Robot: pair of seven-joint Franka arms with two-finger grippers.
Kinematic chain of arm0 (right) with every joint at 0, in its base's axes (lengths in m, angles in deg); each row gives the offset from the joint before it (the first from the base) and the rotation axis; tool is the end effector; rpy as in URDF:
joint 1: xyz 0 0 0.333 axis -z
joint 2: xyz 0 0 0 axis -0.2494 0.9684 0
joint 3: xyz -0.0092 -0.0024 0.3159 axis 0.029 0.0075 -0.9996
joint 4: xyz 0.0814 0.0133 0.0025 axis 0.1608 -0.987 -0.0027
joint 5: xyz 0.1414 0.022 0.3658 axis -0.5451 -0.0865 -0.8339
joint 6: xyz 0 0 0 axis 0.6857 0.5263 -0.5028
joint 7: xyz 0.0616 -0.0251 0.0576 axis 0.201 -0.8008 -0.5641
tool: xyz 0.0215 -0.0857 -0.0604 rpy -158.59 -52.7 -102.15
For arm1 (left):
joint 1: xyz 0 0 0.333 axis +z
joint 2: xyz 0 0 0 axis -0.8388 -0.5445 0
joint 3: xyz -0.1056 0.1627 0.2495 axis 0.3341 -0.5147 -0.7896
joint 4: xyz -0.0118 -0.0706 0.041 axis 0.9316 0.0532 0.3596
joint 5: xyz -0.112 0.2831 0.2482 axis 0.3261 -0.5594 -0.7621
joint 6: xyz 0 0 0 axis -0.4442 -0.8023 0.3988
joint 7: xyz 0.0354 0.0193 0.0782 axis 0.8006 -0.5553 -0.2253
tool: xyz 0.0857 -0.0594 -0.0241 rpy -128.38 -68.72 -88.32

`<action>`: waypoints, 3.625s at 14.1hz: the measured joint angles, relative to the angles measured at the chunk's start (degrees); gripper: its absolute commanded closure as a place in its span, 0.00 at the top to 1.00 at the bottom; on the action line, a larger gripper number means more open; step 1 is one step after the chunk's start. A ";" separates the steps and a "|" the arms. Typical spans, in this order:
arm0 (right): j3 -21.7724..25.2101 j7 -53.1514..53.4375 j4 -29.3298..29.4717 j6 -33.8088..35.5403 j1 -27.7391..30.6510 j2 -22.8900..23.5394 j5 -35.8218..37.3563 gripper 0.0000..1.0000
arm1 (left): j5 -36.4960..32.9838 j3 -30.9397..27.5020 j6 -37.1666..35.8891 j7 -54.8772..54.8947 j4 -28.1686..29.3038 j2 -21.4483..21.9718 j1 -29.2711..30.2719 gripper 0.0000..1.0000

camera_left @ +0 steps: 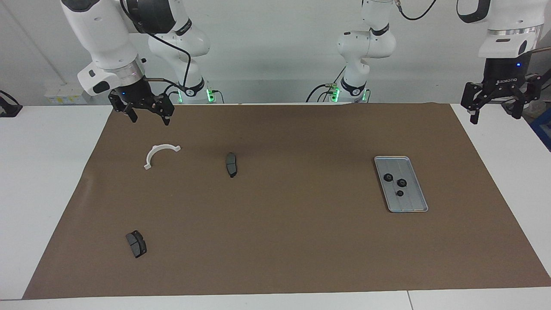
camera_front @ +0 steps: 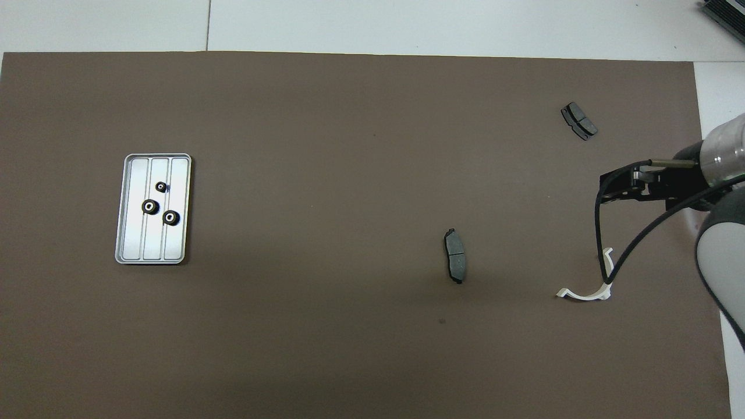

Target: Pick bearing gear from pile to tray

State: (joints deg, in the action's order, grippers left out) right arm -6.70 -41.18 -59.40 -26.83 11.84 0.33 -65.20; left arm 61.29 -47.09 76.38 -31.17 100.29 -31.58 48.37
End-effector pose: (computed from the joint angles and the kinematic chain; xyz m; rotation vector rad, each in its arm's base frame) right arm 0.5460 0.0381 0.6020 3.1163 -0.2108 -0.0476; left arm 0.5596 0.0415 0.6770 -2.8485 0.2469 -0.6642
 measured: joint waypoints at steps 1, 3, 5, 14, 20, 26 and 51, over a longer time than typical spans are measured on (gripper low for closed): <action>0.00 0.00 0.00 0.00 0.00 0.00 0.00 1.00 | -0.01 0.00 -0.08 0.00 0.03 0.00 0.02 1.00; 0.00 0.00 0.00 0.00 0.00 0.00 0.00 1.00 | -0.02 -0.17 -0.12 0.00 0.07 -0.02 0.11 1.00; 0.00 0.00 0.00 0.00 0.00 0.00 0.00 1.00 | -0.02 -0.35 -0.18 0.00 0.18 -0.17 0.18 1.00; 0.00 0.00 0.00 0.00 0.00 0.00 0.00 1.00 | -0.02 -0.41 -0.33 0.00 0.41 -0.45 0.46 1.00; 0.00 0.00 0.00 0.00 0.00 0.00 0.00 1.00 | -0.02 0.14 -2.37 -0.01 0.45 -0.44 0.11 1.00; 0.00 0.00 0.00 0.00 0.00 0.00 0.00 1.00 | 0.57 0.83 -5.67 -0.10 0.42 -0.04 0.03 1.00; 0.00 0.00 0.00 0.00 0.00 0.00 0.00 1.00 | 11.81 2.50 -7.06 -8.98 7.65 -6.41 -1.66 1.00</action>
State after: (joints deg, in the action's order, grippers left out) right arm -6.70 -41.18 -59.40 -26.83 11.84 0.33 -65.20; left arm 73.10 -44.59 69.31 -40.16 107.94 -38.00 46.71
